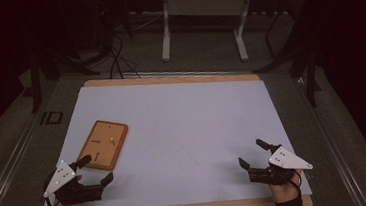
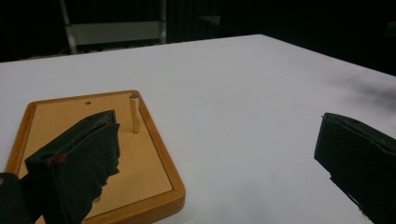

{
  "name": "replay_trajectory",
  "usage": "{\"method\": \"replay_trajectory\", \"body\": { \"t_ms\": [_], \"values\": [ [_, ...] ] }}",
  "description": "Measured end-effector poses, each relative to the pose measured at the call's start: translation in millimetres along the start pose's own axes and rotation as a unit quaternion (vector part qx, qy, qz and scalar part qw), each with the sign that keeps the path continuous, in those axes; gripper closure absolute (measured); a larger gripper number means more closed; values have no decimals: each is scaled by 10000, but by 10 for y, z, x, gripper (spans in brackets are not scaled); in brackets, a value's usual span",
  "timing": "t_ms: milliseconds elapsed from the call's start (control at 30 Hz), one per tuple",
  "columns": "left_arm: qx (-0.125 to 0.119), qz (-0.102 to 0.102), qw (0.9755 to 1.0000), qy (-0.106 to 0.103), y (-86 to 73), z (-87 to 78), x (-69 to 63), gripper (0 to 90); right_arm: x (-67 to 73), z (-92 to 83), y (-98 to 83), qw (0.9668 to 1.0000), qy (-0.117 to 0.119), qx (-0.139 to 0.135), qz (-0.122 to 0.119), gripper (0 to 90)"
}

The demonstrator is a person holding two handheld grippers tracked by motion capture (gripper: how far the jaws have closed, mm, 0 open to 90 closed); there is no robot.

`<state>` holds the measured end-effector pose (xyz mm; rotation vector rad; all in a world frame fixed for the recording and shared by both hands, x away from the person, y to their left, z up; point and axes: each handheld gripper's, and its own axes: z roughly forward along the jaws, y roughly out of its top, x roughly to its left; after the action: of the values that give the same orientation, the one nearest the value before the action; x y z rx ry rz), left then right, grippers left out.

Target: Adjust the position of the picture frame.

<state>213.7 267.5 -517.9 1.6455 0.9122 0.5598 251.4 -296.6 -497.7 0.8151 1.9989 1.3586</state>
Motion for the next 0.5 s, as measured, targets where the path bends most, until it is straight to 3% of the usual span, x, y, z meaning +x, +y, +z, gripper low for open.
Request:
{"method": "replay_trajectory", "body": {
  "t_ms": [367,500],
  "values": [
    [51,120,9997,-193,0,24,-33,4,3,-16,21,9999,83,-84,-97,144],
    [140,304,9992,-227,7,36,-62,5,25,-4,27,9999,58,20,-144,143]
  ]
}}
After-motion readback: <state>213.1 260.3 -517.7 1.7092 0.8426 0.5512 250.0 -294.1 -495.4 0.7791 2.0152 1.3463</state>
